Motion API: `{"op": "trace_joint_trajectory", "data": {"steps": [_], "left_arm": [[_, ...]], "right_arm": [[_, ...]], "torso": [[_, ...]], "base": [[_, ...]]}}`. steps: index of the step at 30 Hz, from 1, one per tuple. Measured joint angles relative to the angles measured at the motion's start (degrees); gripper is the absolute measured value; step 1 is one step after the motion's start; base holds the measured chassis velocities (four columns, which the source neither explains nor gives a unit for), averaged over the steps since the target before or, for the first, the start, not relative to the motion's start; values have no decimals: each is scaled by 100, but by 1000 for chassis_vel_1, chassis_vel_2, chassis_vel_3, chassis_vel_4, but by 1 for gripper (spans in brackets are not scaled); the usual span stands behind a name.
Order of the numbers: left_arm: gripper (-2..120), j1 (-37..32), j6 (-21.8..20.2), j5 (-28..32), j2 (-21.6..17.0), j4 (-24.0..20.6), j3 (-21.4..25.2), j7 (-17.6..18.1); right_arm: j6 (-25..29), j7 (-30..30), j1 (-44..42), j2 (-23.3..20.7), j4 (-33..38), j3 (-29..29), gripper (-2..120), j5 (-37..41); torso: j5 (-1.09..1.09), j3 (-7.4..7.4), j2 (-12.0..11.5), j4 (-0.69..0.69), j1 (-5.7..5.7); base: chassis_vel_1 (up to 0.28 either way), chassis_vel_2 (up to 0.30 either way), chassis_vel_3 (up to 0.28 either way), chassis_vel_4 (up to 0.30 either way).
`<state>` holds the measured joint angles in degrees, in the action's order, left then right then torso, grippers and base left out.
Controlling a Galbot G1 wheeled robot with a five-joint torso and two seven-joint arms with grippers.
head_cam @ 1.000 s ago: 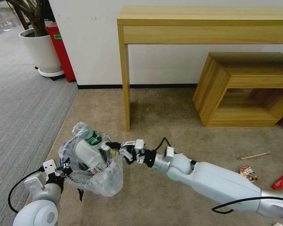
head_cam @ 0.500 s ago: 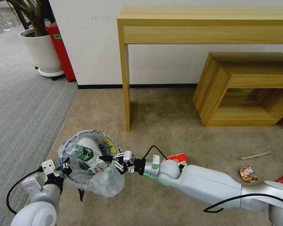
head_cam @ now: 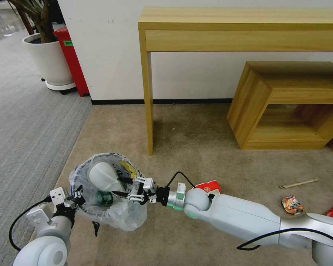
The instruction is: Pick up the trash bin and place the garbage on the floor into it.
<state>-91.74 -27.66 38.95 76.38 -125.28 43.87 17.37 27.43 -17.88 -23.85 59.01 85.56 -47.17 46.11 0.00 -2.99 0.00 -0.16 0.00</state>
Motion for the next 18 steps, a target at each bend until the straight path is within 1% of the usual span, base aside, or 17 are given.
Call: {"op": "trace_joint_trajectory", "data": {"steps": [1, 4, 5, 8, 9, 12, 13, 16, 17, 18], "left_arm": [[1, 0, 0, 0, 0, 0, 0, 0], [1, 25, 7, -1, -38, 67, 13, -2], [1, 25, 7, -1, -38, 67, 13, -2], [1, 56, 16, -16, -52, 142, 7, -2], [1, 56, 16, -16, -52, 142, 7, -2], [1, 67, 24, -42, -55, 193, -23, -2], [1, 67, 24, -42, -55, 193, -23, -2], [1, 80, 24, -54, -68, 218, -47, -2], [1, 80, 24, -54, -68, 218, -47, -2], [1, 80, 24, -54, -73, 220, -50, -2]], "right_arm": [[0, 0, 0, 0, 0, 0, 70, 0], [-154, 245, -199, -161, 147, 438, 86, 14], [-154, 245, -199, -161, 147, 438, 86, 14], [-341, 499, -446, -365, 350, 983, 98, 10], [-341, 499, -446, -365, 350, 983, 98, 10], [-465, 707, -685, -521, 443, 1509, 100, -88], [-465, 707, -685, -521, 443, 1509, 100, -88], [-530, 836, -962, -646, 490, 2085, 100, -192], [-530, 836, -962, -646, 490, 2085, 100, -192], [-544, 855, -1055, -683, 499, 2267, 100, -221]], "torso": [[0, 0, 0, 0, 0], [0, 0, 0, 0, 0], [0, 0, 0, 0, 0], [0, 0, 0, 0, 0], [0, 0, 0, 0, 0], [0, 0, 0, 0, 0], [0, 0, 0, 0, 0], [1, 0, 0, 0, 0], [1, 0, 0, 0, 0], [1, 0, 0, 0, 0]], "base": [[0, 0, 0, 0], [0, 0, 0, 0], [0, 0, 0, 0], [0, 0, 0, 0], [0, 0, 0, 0], [0, 0, 0, 0], [0, 0, 0, 0], [0, 0, 0, 0], [0, 0, 0, 0], [0, 0, 0, 0]]}}
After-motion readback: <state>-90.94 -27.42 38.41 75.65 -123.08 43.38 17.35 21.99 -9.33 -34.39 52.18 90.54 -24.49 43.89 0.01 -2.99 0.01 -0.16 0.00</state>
